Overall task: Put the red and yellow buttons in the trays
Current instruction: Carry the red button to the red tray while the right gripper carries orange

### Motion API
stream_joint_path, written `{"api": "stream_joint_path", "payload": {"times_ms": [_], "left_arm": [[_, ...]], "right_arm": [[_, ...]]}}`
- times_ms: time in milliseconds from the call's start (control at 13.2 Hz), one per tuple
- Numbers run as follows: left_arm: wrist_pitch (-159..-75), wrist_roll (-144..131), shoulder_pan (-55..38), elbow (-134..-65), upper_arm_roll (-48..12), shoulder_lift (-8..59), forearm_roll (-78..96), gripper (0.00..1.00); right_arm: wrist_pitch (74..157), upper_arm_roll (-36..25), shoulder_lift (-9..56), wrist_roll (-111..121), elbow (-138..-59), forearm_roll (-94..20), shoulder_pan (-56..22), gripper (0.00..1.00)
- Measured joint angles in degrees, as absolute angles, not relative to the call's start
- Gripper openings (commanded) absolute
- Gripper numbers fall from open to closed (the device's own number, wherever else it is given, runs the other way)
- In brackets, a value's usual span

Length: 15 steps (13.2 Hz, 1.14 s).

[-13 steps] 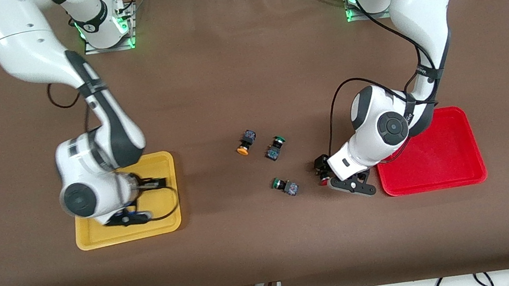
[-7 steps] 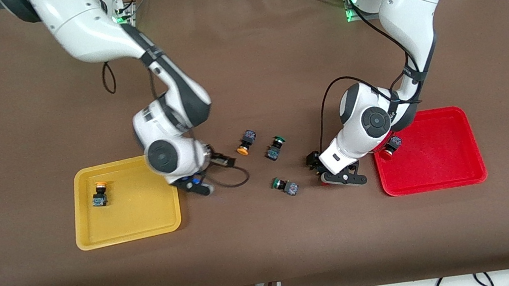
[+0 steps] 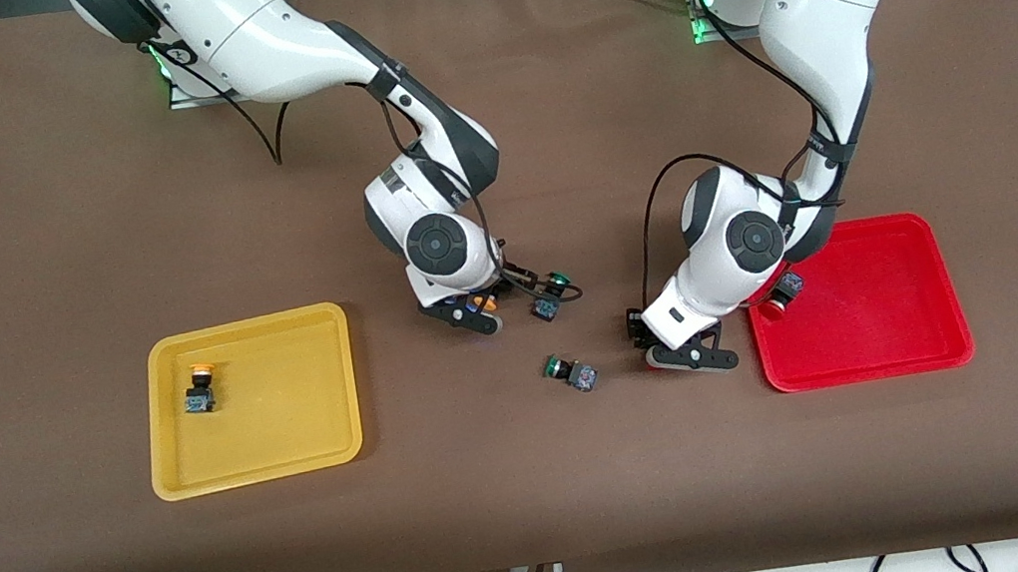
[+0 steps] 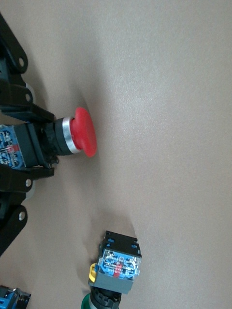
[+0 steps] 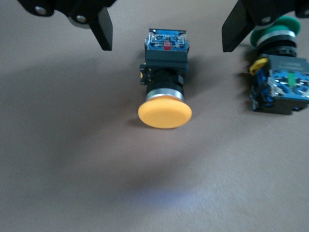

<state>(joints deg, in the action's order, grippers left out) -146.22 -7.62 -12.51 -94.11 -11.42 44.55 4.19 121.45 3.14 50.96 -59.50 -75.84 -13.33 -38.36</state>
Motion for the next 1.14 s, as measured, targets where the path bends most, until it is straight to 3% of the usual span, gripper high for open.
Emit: {"api": "stream_joint_path", "payload": {"times_ms": [76,152,682,1136], "left_arm": [[-146.2,-7.5,-12.4,-94.1,-11.4,44.5,4.2,0.08],[-145.5,-7.1,-11.8,-94.1,-11.3,44.3,4.2,0.08],[-119.9,16.4,-0.4,-90.5,-10.7,36.9,4.2,0.09],[-118.3,40.4,9.8,-90.7,-10.3,37.5,-2.9,0.16]], "right_arm": [[121.5,3.1,51.2,-59.7,-76.0,-13.3,-38.6,0.19],[121.7,3.1,51.4,-60.1,-76.1,-13.3,-38.8,0.0],[120.4,-0.5,50.0,-56.1,-75.5,-13.2,-37.2,0.0],[99.8,-1.5,42.2,-26.8,-75.3,-13.0,-19.6,0.0]]}}
